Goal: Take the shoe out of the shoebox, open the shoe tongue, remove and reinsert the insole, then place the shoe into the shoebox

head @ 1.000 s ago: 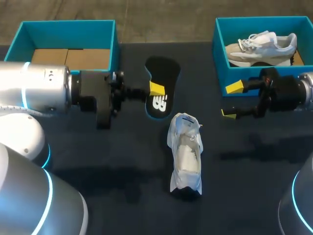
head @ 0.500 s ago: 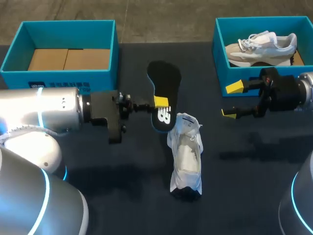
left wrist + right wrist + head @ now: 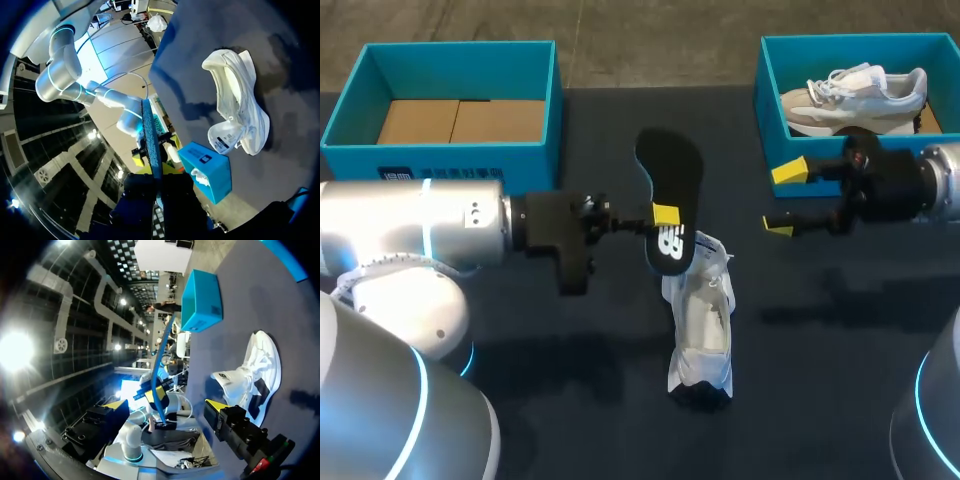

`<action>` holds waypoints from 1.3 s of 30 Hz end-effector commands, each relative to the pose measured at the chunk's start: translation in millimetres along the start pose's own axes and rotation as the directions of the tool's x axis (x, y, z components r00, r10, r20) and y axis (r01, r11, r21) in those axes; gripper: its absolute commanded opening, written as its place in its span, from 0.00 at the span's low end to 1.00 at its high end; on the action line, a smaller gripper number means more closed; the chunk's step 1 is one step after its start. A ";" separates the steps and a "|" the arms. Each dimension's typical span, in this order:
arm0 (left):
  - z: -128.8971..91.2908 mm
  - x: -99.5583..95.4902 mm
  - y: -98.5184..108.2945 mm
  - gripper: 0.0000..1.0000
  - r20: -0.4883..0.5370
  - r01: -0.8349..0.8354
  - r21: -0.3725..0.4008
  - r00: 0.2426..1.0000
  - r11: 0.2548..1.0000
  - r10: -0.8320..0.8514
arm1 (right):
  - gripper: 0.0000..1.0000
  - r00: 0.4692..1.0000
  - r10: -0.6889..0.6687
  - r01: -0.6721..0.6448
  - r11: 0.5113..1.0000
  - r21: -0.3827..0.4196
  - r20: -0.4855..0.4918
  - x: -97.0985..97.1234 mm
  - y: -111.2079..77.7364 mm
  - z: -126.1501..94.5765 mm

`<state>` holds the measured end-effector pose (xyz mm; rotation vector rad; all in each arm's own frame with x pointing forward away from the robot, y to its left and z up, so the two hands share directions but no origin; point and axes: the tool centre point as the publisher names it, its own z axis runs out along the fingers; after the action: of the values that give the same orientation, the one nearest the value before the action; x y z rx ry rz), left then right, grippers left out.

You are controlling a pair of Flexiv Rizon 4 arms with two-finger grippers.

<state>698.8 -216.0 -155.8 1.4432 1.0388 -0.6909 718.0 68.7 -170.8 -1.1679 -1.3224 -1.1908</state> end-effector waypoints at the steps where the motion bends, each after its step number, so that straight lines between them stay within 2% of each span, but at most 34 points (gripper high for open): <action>1: 2.9 0.1 1.1 0.00 -0.002 -0.001 0.001 1.000 1.000 0.001 | 1.00 1.000 -0.005 0.005 1.000 -0.007 0.003 1.0 7.1 11.0; 7: 2.9 0.1 1.1 0.00 -0.002 -0.001 0.001 1.000 1.000 0.001 | 1.00 1.000 -0.011 0.011 1.000 -0.008 -0.004 1.9 14.8 24.6; 21: 20.4 8.9 -7.8 0.00 0.042 -0.023 -0.006 0.999 1.000 0.023 | 1.00 0.999 -0.024 0.024 1.000 -0.012 -0.029 6.2 22.8 42.1; 24: 25.4 11.3 -7.9 0.00 0.007 -0.038 -0.025 0.999 0.999 0.038 | 1.00 0.999 -0.023 0.022 1.000 -0.011 -0.042 5.2 23.3 44.4; 36: 25.4 11.3 -7.9 0.00 0.007 -0.038 -0.025 0.999 0.999 0.038 | 1.00 0.997 -0.015 0.014 1.000 -0.022 -0.074 -0.1 27.4 59.9; 37: 25.4 11.3 -7.9 0.00 0.007 -0.038 -0.025 0.999 0.999 0.038 | 0.99 0.997 -0.015 0.013 1.000 -0.024 -0.077 0.7 27.5 61.7; 39: 25.4 11.3 -7.9 0.00 0.007 -0.038 -0.025 0.999 0.999 0.038 | 0.84 0.996 -0.015 0.013 1.000 -0.028 -0.082 2.0 27.3 65.6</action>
<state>700.9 -236.7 -173.5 1.4347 1.0046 -0.6578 740.9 127.2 -167.9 -1.1175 -1.2625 -1.2524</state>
